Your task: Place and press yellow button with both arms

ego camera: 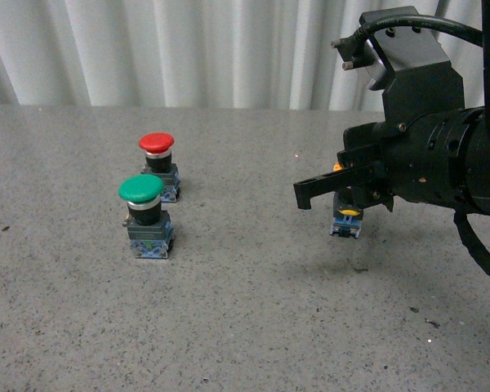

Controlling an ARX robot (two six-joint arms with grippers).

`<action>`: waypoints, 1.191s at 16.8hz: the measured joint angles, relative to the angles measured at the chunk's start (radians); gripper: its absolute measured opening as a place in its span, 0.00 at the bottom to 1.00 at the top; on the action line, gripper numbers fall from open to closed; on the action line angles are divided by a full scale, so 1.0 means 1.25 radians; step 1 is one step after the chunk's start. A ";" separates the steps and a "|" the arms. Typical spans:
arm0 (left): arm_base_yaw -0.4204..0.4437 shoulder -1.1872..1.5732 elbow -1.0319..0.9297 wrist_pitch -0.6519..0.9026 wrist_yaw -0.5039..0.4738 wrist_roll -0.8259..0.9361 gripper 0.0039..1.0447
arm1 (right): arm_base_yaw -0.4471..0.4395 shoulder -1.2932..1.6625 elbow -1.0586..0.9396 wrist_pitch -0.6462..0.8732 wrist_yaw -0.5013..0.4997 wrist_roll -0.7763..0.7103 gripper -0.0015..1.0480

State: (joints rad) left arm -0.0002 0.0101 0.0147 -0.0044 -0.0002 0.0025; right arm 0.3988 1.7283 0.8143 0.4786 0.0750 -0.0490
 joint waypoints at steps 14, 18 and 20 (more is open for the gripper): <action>0.000 0.000 0.000 0.000 0.000 0.000 0.94 | -0.003 -0.178 -0.014 0.103 0.009 0.075 0.02; 0.000 0.000 0.000 0.000 0.000 0.000 0.94 | 0.012 -0.298 -0.063 0.111 -0.016 0.130 0.02; 0.000 0.000 0.000 0.000 0.000 0.000 0.94 | 0.015 -0.325 -0.082 0.105 -0.015 0.140 0.02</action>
State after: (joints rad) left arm -0.0002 0.0101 0.0147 -0.0044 -0.0002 0.0025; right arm 0.4179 1.3216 0.7116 0.6094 0.0559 0.1257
